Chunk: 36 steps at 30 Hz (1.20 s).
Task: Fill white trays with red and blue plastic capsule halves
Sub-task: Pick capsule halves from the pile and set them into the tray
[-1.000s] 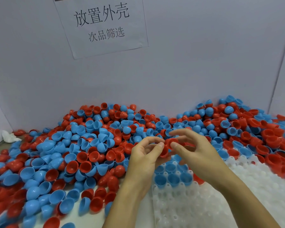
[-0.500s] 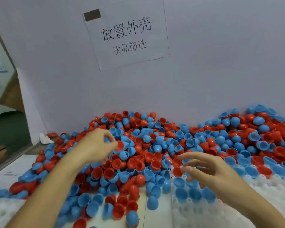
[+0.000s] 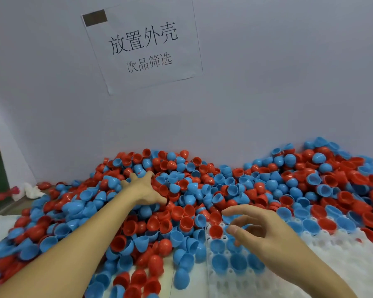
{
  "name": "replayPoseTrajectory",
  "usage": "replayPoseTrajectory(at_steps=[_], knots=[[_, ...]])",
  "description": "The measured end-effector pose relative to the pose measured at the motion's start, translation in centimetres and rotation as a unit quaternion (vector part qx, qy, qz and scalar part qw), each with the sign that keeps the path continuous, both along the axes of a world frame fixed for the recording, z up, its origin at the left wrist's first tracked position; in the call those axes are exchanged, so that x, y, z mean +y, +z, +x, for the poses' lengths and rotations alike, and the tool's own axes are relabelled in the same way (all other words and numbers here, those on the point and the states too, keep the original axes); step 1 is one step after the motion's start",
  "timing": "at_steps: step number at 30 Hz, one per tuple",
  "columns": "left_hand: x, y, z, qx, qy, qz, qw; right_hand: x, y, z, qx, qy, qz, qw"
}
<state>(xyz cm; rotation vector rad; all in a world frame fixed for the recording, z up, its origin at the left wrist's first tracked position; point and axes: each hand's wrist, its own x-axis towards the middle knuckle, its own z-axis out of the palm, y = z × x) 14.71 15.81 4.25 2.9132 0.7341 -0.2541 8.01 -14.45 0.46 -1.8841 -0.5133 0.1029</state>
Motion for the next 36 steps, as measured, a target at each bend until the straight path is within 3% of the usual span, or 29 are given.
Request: replayPoseTrajectory(at_steps=[6, 9, 14, 20, 23, 26, 29, 33, 36], knots=[[-0.8, -1.4, 0.3, 0.007, 0.031, 0.03, 0.999, 0.2, -0.2, 0.0, -0.005, 0.007, 0.005, 1.0], [-1.1, -1.7, 0.4, -0.06, 0.034, 0.031, 0.997, 0.3, -0.1, -0.1, -0.008, 0.007, 0.007, 1.0], [0.5, -0.5, -0.3, -0.166, -0.001, -0.064, 0.984, 0.1, 0.1, -0.1, -0.004, -0.002, 0.016, 1.0], [2.7, 4.0, -0.5, -0.321, 0.058, -0.151, 0.933, 0.2, 0.3, -0.3, 0.0, -0.006, 0.022, 1.0], [2.2, 6.2, -1.3, -0.41, 0.083, -0.308, 0.854, 0.4, 0.5, -0.4, 0.003, -0.01, 0.019, 1.0], [-0.3, 6.9, -2.7, -0.455, 0.103, -0.498, 0.731, 0.7, 0.8, -0.7, 0.006, -0.016, 0.022, 1.0], [-4.2, 5.6, -5.3, -0.435, 0.1, -0.657, 0.607, 1.1, 0.9, -0.8, 0.026, -0.02, 0.046, 0.998], [-9.6, 1.7, -9.2, -0.398, 0.121, -0.788, 0.454, 2.0, 1.1, -1.5, 0.138, 0.017, 0.149, 0.979], [-12.4, -0.9, -10.9, -0.369, 0.142, -0.833, 0.388, 3.2, 1.1, -2.0, 0.139, 0.037, 0.167, 0.975]])
